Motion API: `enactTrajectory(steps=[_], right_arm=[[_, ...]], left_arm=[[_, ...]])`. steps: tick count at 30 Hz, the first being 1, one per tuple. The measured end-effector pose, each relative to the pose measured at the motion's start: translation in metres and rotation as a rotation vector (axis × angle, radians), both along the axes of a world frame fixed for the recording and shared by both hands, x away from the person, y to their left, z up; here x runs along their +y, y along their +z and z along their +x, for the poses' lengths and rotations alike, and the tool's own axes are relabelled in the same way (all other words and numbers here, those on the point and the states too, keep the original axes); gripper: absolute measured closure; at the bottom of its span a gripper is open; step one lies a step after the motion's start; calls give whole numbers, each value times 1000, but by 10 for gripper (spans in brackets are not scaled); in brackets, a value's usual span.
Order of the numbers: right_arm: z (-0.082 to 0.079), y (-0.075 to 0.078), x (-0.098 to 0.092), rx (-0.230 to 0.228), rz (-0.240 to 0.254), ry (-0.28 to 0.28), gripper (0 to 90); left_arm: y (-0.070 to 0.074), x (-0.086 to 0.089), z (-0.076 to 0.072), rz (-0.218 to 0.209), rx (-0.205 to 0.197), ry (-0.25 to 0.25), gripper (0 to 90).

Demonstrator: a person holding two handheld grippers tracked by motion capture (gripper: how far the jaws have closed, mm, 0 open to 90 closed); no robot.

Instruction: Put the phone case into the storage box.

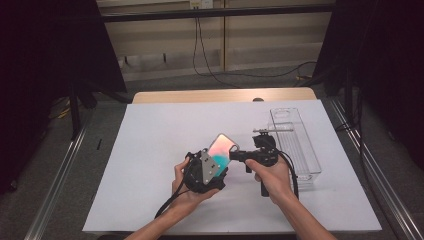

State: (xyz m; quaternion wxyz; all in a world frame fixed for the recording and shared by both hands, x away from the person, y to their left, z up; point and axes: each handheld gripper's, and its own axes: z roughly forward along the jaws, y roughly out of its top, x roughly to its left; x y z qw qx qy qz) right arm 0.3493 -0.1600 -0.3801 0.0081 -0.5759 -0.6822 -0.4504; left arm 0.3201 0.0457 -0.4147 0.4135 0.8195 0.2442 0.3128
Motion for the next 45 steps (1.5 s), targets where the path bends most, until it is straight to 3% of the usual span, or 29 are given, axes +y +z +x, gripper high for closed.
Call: enactTrajectory(steps=[6, 16, 23, 28, 30, 35, 38, 45], right_arm=[[1, 0, -1, 9, 6, -8, 746], [3, -4, -2, 51, 66, -49, 809], [2, -3, 0, 40, 85, -47, 827], [0, -1, 1, 6, 89, -42, 832], [0, 0, 1, 2, 92, -39, 842], [0, 2, 0, -8, 93, -27, 844], [0, 3, -3, -18, 103, -30, 844], [1, 8, -14, -50, 120, -57, 844]], left_arm=[[-1, -1, 0, 2, -5, 3, 171], [-7, -2, 6, 10, 6, 16, 170], [-9, -2, 9, -6, 4, 23, 168], [-8, 0, 12, -47, 22, 17, 152], [-8, 0, 15, -68, 51, 6, 147], [-5, 4, 17, -102, 59, 7, 81], [-3, 7, 20, -140, 92, 2, 54], [1, 14, 19, -176, 137, -31, 33]])
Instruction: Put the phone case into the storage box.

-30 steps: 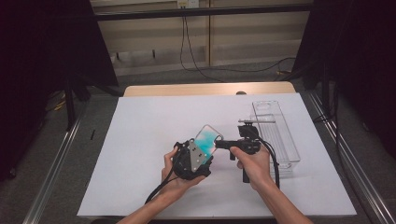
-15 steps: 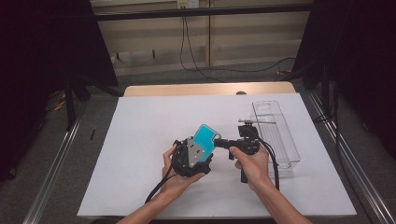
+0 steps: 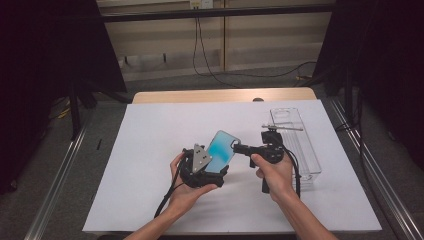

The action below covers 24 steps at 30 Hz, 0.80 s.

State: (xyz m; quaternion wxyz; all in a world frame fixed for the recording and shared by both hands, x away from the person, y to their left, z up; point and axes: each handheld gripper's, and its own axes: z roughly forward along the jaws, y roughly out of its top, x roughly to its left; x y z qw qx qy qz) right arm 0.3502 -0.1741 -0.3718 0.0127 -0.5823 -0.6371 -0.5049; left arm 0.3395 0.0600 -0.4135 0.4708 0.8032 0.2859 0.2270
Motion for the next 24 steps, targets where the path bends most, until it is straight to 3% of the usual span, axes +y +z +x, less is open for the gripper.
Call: enactTrajectory(steps=[8, 12, 19, 24], right_arm=[[1, 6, -9, -45, -14, -21, 844], [3, 7, -11, -56, -27, -24, 844], [3, 8, -17, -75, -44, -39, 844], [2, 10, -23, -88, -53, -51, 844]], left_arm=[[3, 12, -1, -31, 29, 9, 26], [4, 21, -1, -48, 26, -7, 28], [3, 35, 2, -67, 7, 16, 38], [1, 37, 1, -57, 1, 8, 44]])
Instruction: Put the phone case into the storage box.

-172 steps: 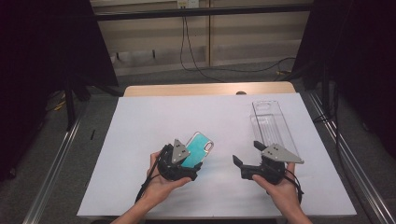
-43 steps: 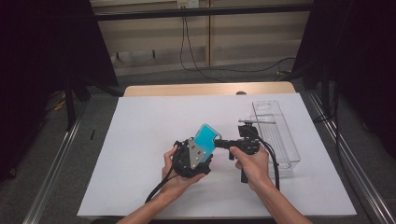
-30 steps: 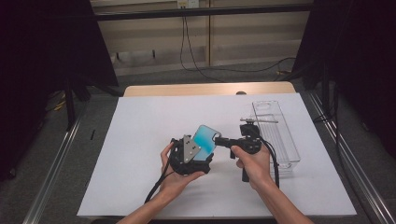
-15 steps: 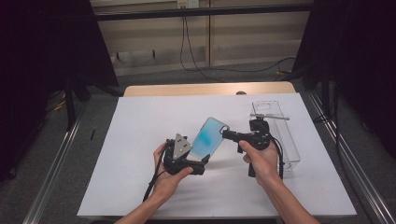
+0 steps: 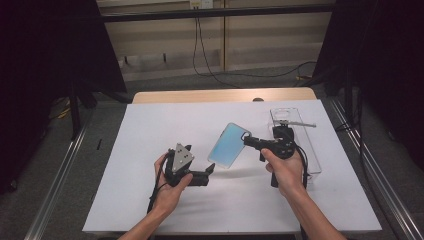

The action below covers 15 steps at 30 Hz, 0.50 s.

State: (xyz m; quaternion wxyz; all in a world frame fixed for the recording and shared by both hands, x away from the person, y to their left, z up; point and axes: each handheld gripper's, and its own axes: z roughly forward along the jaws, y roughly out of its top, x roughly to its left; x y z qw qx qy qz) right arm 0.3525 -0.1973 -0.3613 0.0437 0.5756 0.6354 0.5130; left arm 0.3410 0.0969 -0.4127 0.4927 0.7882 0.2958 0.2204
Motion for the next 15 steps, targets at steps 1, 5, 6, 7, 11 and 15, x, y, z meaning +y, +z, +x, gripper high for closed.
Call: enactTrajectory(steps=[1, 5, 6, 7, 11, 15], right_arm=[[0, 1, -1, -3, 0, -4, 844], [-1, 5, -6, -15, 6, -14, 844], [-1, 6, -8, -23, 4, -16, 844], [-1, 8, -9, -29, 2, -23, 844], [-2, 11, -16, -53, -7, -36, 844], [-4, 18, -26, -83, -11, -52, 844]], left_arm=[[0, 0, 0, 1, -5, 6, 44], [-3, 0, 0, 8, -26, 26, 42], [-3, 1, 1, 7, -26, 21, 42], [-4, 1, 1, 5, -23, 17, 42], [-4, 2, 2, -9, -3, 17, 40], [-3, 3, 0, -22, -5, 19, 44]])
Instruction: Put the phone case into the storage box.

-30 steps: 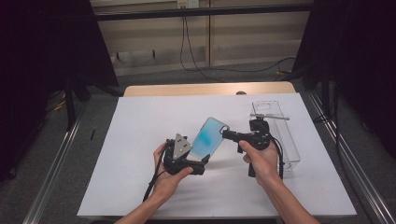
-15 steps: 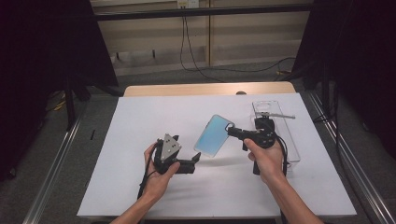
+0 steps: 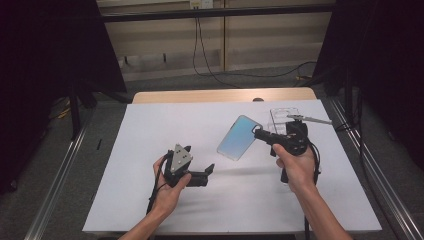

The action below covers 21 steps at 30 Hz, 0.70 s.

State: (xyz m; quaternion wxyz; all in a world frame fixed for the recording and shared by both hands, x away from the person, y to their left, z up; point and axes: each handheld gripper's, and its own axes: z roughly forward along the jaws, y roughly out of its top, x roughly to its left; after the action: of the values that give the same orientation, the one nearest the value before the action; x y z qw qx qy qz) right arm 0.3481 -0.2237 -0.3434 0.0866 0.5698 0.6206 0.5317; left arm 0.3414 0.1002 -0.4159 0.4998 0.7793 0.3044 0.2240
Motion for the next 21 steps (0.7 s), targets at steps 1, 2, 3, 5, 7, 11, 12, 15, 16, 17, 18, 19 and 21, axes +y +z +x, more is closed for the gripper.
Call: enactTrajectory(steps=[1, 2, 3, 5, 7, 11, 12, 15, 16, 17, 18, 19, 21], right_arm=[[0, 1, -3, -7, 4, -2, 844], [-1, 2, -5, -10, -1, -11, 844], [-1, 3, -7, -15, -4, -15, 844], [-1, 4, -11, -23, -2, -16, 844], [-1, 7, -14, -32, -3, -23, 844], [-3, 13, -23, -54, 2, -35, 844], [-3, 14, -25, -60, 3, -42, 844], [-4, 16, -32, -66, 5, -57, 844], [-3, 16, -34, -70, 4, -61, 844], [-3, 16, -36, -73, 3, -64, 844], [-3, 17, -39, -77, 5, -72, 844], [-4, 17, -40, -80, 6, -76, 844], [-4, 18, -43, -84, 3, -86, 844]], left_arm=[[0, 1, 0, -6, 6, 6, 44], [-1, 1, 1, -8, 10, 10, 45], [-1, 2, 2, -13, 13, 12, 46], [-1, 3, 3, -13, 15, 30, 47], [-1, 5, 4, -31, 20, 27, 57], [-1, 7, 7, -48, 23, 40, 63], [-1, 8, 7, -57, 24, 39, 75], [-1, 9, 9, -82, 15, 35, 97], [-1, 9, 9, -96, 18, 31, 97], [0, 10, 9, -101, 7, 21, 97], [0, 10, 9, -119, 4, 12, 97], [1, 10, 8, -131, -1, 5, 97], [2, 11, 7, -140, -8, -13, 82]])
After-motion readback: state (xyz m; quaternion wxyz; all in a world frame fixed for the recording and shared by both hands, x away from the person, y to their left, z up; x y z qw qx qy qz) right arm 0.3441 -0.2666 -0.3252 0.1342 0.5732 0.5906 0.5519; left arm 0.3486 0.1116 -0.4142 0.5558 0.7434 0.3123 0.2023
